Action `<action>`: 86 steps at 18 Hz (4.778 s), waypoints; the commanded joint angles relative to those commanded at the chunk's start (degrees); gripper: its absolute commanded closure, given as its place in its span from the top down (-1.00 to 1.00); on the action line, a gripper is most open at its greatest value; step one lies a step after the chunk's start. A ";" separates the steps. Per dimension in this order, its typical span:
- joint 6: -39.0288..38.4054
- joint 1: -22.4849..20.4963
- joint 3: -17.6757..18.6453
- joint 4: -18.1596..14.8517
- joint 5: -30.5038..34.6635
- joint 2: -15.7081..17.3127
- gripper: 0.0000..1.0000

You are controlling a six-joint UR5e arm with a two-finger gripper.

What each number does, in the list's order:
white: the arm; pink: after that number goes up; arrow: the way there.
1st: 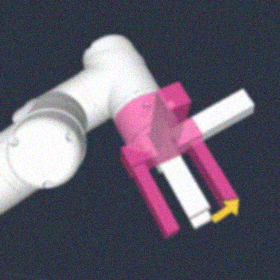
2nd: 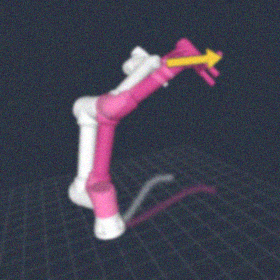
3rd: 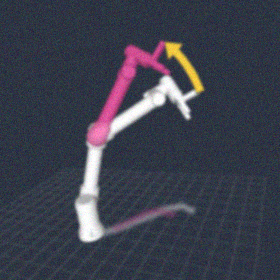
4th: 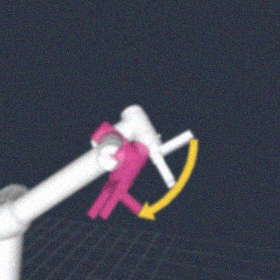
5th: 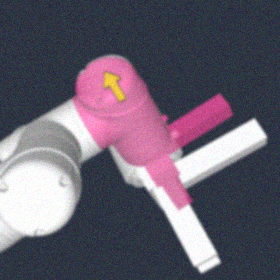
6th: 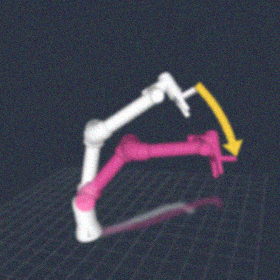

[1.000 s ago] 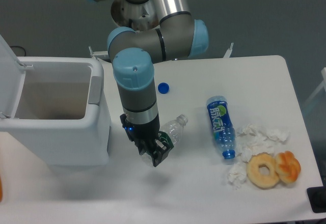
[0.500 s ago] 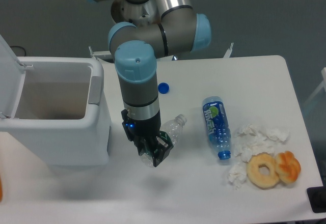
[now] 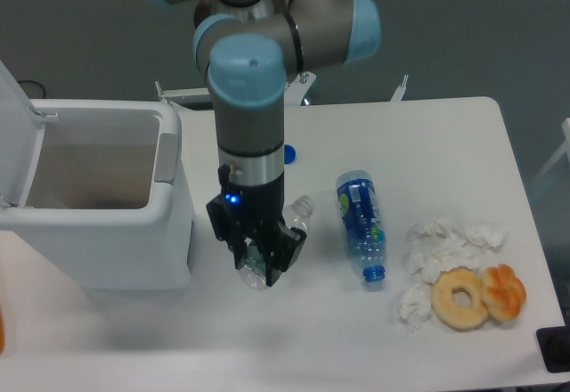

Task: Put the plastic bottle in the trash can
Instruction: 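Lift the clear bottle up off the table, then carry the clear bottle over the white trash bin opening, then open the gripper to drop the bottle into the bin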

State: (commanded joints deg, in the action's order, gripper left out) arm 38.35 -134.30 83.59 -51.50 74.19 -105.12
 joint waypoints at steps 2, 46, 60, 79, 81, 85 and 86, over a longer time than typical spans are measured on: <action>-3.88 -0.18 -0.62 0.09 -1.33 1.05 0.12; -17.17 6.41 4.65 0.62 -22.87 9.85 0.16; -14.18 9.23 8.69 0.70 -22.95 10.02 0.29; 1.52 -0.44 6.32 0.18 -9.61 8.80 1.00; 6.98 -0.70 6.23 0.17 -4.26 8.53 1.00; 17.17 -0.53 4.74 0.18 5.85 6.86 1.00; 19.46 -0.53 4.74 0.18 6.83 6.86 1.00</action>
State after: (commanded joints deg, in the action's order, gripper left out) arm 57.81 -134.82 88.33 -51.33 81.03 -98.26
